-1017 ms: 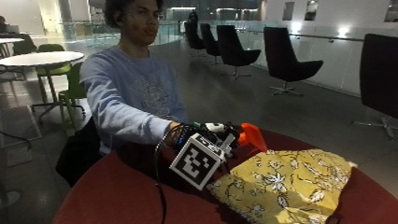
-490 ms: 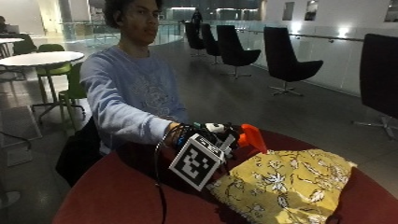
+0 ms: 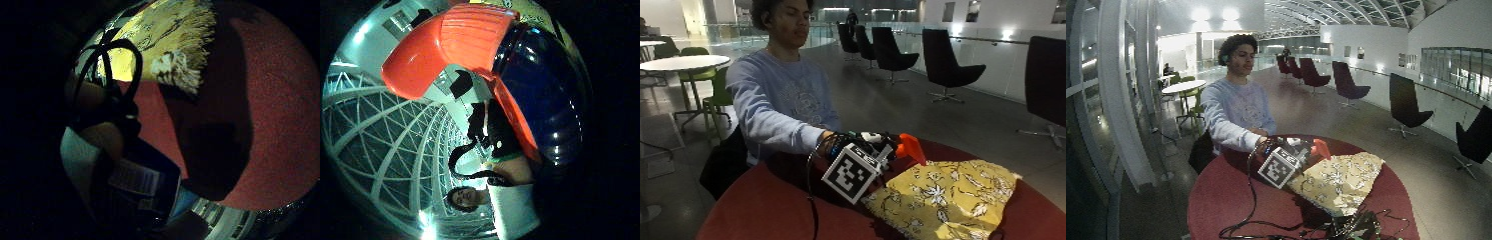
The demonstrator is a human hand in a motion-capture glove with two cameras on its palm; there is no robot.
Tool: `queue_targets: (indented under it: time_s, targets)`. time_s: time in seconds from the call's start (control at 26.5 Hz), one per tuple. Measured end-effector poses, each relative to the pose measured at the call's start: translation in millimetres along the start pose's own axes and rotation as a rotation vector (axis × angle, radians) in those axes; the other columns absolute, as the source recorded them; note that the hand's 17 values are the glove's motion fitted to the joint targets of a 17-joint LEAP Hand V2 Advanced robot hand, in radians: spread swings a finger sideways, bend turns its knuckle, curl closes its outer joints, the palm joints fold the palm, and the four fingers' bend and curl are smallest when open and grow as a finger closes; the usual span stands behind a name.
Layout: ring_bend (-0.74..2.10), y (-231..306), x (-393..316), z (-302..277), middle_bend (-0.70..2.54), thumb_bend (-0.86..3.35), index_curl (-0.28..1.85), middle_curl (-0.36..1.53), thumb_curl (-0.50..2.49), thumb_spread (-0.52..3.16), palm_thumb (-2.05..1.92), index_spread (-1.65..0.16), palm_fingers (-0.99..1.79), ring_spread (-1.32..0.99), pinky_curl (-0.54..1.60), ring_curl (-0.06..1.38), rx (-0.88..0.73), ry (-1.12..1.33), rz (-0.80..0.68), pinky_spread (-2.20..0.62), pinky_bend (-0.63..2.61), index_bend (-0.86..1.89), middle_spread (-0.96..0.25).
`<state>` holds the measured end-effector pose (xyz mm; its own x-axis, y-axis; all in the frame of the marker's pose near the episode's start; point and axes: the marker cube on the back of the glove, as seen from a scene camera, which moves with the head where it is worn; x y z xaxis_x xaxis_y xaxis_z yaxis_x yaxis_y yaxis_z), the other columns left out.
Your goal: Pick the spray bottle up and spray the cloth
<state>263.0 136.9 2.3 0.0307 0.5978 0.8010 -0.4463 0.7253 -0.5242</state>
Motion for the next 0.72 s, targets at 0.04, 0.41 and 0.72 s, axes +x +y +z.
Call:
queue_targets:
  time_s: [0.04, 0.41, 0.72]
  targets:
    - [0.53, 0.3, -0.2, 0.1, 0.35, -0.02, 0.37, 0.48, 0.42, 1.22, 0.55, -0.14, 1.16, 0.06, 0.37, 0.41, -0.002, -0.002, 0.002, 0.25, 0.24, 0.14, -0.03]
    - [0.53, -1.7, -2.1, 4.0, 0.35, -0.02, 0.37, 0.48, 0.42, 1.22, 0.56, -0.14, 1.16, 0.06, 0.37, 0.41, -0.003, -0.020, -0.001, 0.25, 0.24, 0.14, -0.03]
    - [0.53, 0.3, -17.4, 30.1, 0.35, -0.02, 0.38, 0.47, 0.42, 1.22, 0.56, -0.14, 1.15, 0.06, 0.37, 0.41, 0.062, -0.028, -0.173, 0.24, 0.22, 0.15, -0.03]
